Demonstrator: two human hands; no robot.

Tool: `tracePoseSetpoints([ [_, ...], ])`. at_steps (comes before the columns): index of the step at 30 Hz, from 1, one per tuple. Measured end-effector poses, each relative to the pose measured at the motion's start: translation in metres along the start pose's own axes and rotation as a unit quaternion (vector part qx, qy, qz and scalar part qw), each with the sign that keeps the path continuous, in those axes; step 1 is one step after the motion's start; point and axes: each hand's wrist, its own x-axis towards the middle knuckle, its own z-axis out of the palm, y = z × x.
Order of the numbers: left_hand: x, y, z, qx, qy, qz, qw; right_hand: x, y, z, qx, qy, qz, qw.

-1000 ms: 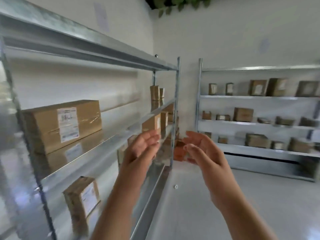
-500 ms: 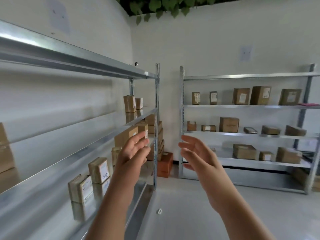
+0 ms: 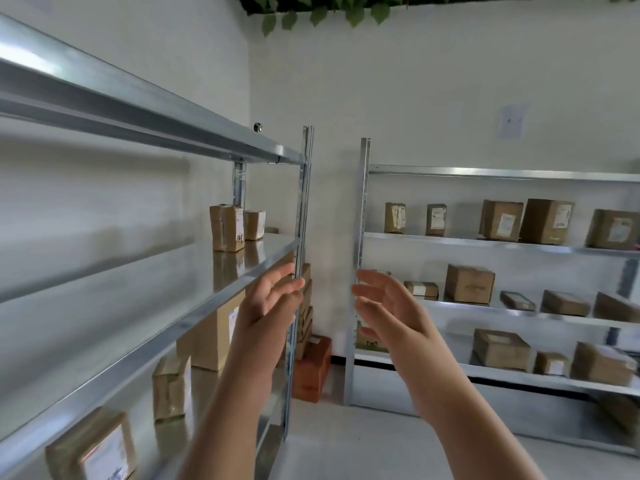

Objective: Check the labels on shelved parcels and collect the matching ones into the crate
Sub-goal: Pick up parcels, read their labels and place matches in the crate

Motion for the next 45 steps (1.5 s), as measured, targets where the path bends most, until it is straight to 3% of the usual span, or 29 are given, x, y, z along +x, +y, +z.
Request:
tracePoseSetpoints([
  [4, 0.074, -0.039, 0.019, 0.018, 0.007, 0.001, 1.000, 0.083, 0.041, -0.013, -0.005, -0.013, -0.019, 1.000],
  [16, 0.313, -0.130, 0.080, 0.081, 0.155, 0.043, 0.984, 0.386, 0.179, -0.054, 0.017, -0.128, -0.045, 0.991],
  [28, 0.470, -0.171, -0.005, 0.134, 0.348, 0.058, 0.926, 0.601, 0.259, 0.077, 0.097, -0.284, -0.046, 0.953],
  [39, 0.572, -0.196, -0.077, 0.251, 0.382, -0.070, 0.887, 0.742, 0.326, 0.207, 0.086, -0.371, 0.021, 0.925],
  [45, 0.598, -0.200, -0.087, 0.396, 0.361, -0.181, 0.825, 0.792, 0.341, 0.248, 0.063, -0.466, 0.018, 0.882],
])
